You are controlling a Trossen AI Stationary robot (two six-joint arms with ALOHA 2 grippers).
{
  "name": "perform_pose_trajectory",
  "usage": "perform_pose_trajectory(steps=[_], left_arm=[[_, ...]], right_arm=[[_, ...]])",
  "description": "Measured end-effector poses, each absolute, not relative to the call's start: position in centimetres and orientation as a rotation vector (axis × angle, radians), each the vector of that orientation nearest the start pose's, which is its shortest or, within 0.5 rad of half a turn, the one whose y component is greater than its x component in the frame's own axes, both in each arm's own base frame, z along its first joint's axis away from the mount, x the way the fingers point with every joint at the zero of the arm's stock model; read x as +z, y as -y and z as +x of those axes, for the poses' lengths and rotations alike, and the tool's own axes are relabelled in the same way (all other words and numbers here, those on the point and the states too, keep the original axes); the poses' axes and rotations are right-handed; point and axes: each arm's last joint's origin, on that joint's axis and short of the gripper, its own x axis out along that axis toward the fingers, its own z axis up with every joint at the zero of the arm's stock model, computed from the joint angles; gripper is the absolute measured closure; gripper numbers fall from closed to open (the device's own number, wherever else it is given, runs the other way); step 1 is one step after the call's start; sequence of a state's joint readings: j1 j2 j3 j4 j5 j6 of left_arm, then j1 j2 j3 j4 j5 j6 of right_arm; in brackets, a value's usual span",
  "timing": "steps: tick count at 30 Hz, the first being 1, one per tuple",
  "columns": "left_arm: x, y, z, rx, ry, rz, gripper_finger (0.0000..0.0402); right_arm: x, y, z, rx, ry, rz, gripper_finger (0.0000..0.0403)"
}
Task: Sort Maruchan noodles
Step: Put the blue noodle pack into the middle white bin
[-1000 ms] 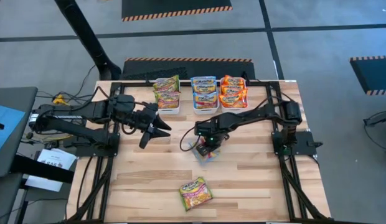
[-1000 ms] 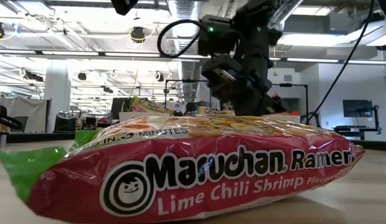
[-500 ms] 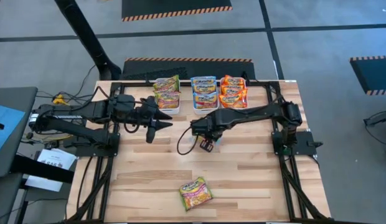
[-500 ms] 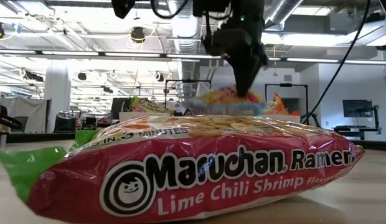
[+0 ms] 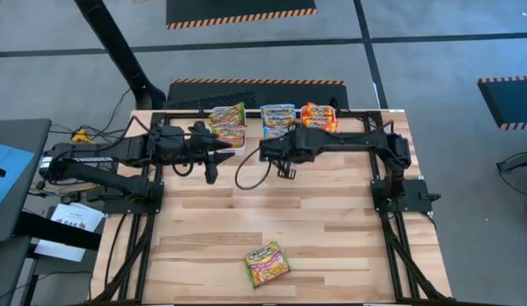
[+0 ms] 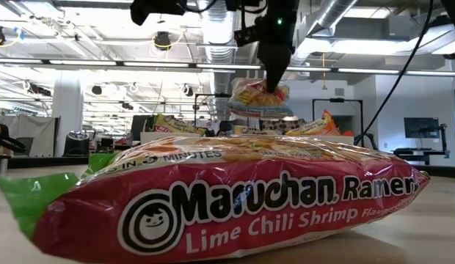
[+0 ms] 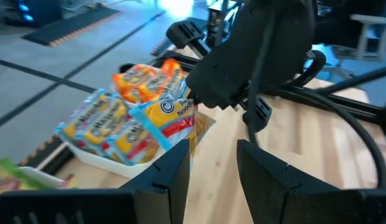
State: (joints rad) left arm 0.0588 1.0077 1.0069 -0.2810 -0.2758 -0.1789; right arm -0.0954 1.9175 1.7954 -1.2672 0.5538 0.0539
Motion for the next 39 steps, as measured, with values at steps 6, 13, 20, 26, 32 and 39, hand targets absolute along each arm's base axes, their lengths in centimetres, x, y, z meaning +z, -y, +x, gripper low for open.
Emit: perform_pose_trajectory(steps=[6, 13, 20, 26, 32, 39], left_arm=[[36.0, -3.0, 21.4, 0.424, -0.245, -0.146, 0.0285], [36.0, -3.9, 21.2, 0.464, -0.241, -0.151, 0.0285], [36.0, -4.2, 21.2, 0.481, -0.240, -0.154, 0.0285], [36.0, -4.5, 21.1, 0.491, -0.240, -0.156, 0.0285], [36.0, -4.5, 21.1, 0.492, -0.240, -0.156, 0.0285], [36.0, -4.5, 21.1, 0.491, -0.240, -0.156, 0.0285]], right_arm=[[29.4, 8.6, 37.6, -0.592, -1.344, -0.426, 0.0399], [29.1, 12.2, 37.6, -0.537, -1.374, -0.486, 0.0398], [28.9, 13.3, 37.3, -0.498, -1.377, -0.459, 0.0399], [28.3, 13.9, 37.5, -0.429, -1.375, -0.415, 0.0399], [27.2, 14.9, 37.8, -0.441, -1.408, -0.410, 0.0399], [26.1, 14.9, 37.9, -0.415, -1.461, -0.409, 0.0394]])
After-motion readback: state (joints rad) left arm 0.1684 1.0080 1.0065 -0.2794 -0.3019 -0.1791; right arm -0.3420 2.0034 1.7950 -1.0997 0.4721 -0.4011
